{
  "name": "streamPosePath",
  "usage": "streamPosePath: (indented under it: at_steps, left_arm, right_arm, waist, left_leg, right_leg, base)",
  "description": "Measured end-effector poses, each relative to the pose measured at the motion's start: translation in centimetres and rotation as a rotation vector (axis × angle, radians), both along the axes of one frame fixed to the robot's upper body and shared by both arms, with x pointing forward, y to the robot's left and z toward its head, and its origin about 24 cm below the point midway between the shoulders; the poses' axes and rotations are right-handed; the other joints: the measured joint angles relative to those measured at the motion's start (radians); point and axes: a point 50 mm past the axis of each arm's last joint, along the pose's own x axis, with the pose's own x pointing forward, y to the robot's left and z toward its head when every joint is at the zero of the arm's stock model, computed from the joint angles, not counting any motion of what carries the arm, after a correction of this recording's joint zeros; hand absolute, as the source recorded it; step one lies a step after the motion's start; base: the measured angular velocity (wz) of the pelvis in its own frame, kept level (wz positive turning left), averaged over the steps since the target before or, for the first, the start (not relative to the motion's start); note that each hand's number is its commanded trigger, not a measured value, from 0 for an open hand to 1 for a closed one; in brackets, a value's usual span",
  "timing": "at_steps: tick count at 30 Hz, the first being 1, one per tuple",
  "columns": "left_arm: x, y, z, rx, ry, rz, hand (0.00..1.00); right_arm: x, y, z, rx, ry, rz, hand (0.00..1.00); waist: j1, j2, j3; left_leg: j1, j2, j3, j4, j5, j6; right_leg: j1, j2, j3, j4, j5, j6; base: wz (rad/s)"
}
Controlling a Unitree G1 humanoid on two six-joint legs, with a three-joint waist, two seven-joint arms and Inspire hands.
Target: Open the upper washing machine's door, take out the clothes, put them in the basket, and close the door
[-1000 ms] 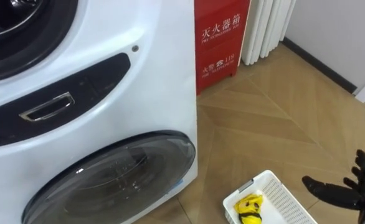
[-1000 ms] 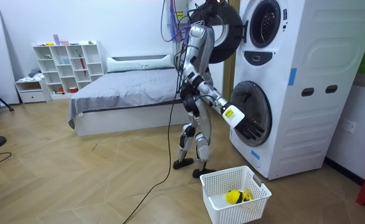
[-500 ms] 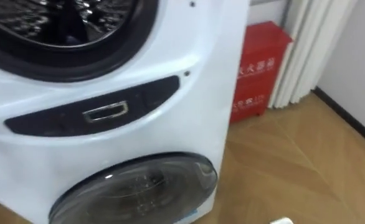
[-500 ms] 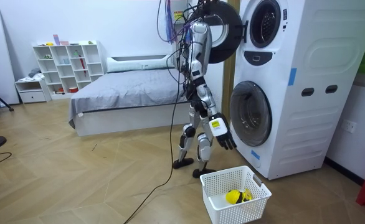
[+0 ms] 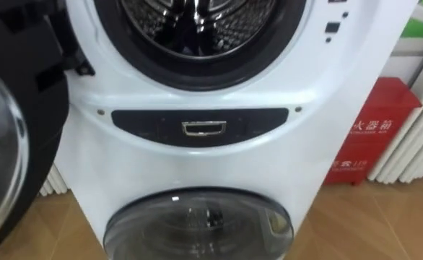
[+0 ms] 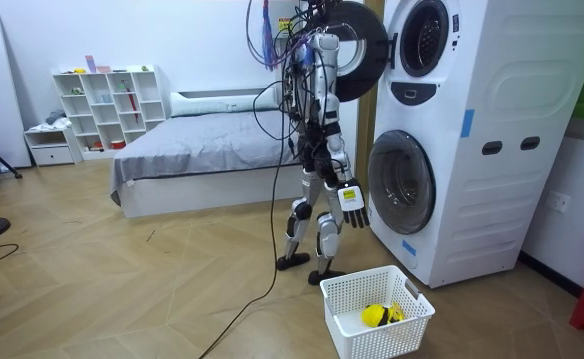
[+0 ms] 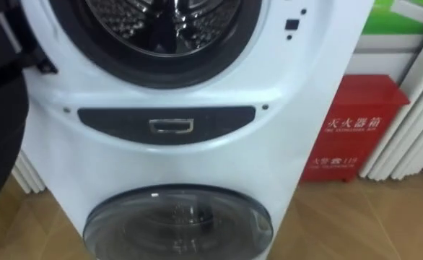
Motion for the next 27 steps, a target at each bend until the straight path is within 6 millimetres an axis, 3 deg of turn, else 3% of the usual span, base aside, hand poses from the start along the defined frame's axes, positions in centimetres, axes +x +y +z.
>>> streamPosePath:
  at_steps: [9, 21, 24, 27]
  left_arm:
    - [-0.27, 0.14, -0.04, 0.025, 0.041, -0.068, 0.0]
    - [-0.39, 0.44, 0.01, 0.06, 0.07, -0.085, 0.0]
    - [-0.55, 0.7, 0.08, 0.076, 0.082, -0.099, 0.0]
    - [-0.5, 0.76, 0.08, 0.071, 0.087, -0.104, 0.0]
  right_arm:
    - [-0.13, 0.06, 0.0, 0.003, 0.006, 0.058, 0.0]
    - [0.03, 0.39, -0.02, 0.026, 0.005, 0.134, 0.0]
    - [0.15, 0.46, -0.01, 0.036, 0.001, 0.152, 0.0]
    - [0.71, 0.29, 0.09, 0.029, -0.003, 0.192, 0.0]
  waist:
    - [0.026, 0.0, -0.001]
    - [0.027, -0.014, -0.0025]
    - [0.033, -0.024, -0.0026]
    - [0.033, -0.026, -0.004]
  left_leg:
    - [0.008, 0.0, -0.016, 0.002, 0.0, 0.0]
    - [0.016, 0.005, -0.021, 0.019, -0.002, -0.002]
    - [-0.003, 0.011, -0.019, 0.078, -0.018, -0.012]
    - [-0.079, 0.04, -0.024, 0.266, -0.05, -0.028]
  right_leg:
    - [0.018, -0.001, -0.013, -0.01, 0.0, 0.001]
    - [0.036, -0.002, -0.023, -0.002, -0.016, -0.001]
    - [0.016, -0.006, -0.024, 0.048, -0.044, -0.012]
    - [-0.011, -0.004, -0.025, 0.1, -0.073, -0.027]
  base:
    - [0.04]
    - [0.02]
    - [-0.02]
    - [-0.11]
